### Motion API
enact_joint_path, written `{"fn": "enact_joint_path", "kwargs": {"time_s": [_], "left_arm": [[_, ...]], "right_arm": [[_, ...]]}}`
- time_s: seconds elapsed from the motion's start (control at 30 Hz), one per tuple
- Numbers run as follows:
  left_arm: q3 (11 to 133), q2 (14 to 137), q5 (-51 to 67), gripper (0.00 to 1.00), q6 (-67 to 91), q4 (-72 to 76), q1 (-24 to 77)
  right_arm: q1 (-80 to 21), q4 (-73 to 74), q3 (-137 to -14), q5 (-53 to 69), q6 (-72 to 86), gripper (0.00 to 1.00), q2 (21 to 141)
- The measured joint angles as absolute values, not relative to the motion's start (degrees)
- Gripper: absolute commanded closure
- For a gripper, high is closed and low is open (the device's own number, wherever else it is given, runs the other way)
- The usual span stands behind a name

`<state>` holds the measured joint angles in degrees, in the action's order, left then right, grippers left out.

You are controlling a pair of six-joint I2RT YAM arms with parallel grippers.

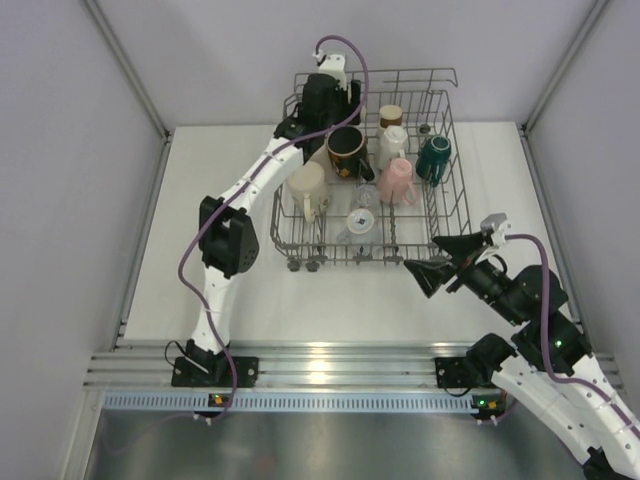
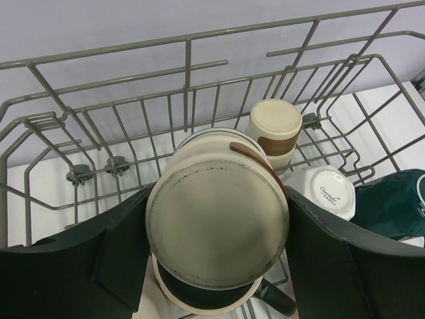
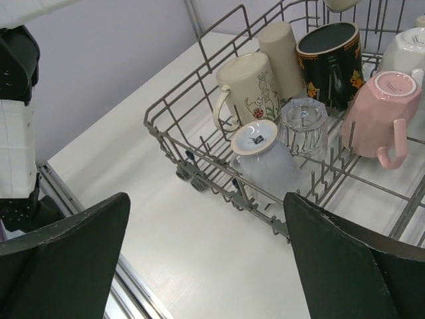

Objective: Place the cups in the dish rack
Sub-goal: Place the cup upside down on the dish rack

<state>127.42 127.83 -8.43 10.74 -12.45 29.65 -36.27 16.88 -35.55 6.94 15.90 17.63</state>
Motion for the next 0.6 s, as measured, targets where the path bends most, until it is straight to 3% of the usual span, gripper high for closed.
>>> {"fn": "enact_joint_path", "kwargs": {"time_s": [0.6], "left_arm": [[128.9, 135.5, -7.5, 1.00, 18.0, -1.7, 28.5]], "right_arm": [[-36.3, 17.4, -34.1, 6.7, 15.0, 0.01, 19.2]]}}
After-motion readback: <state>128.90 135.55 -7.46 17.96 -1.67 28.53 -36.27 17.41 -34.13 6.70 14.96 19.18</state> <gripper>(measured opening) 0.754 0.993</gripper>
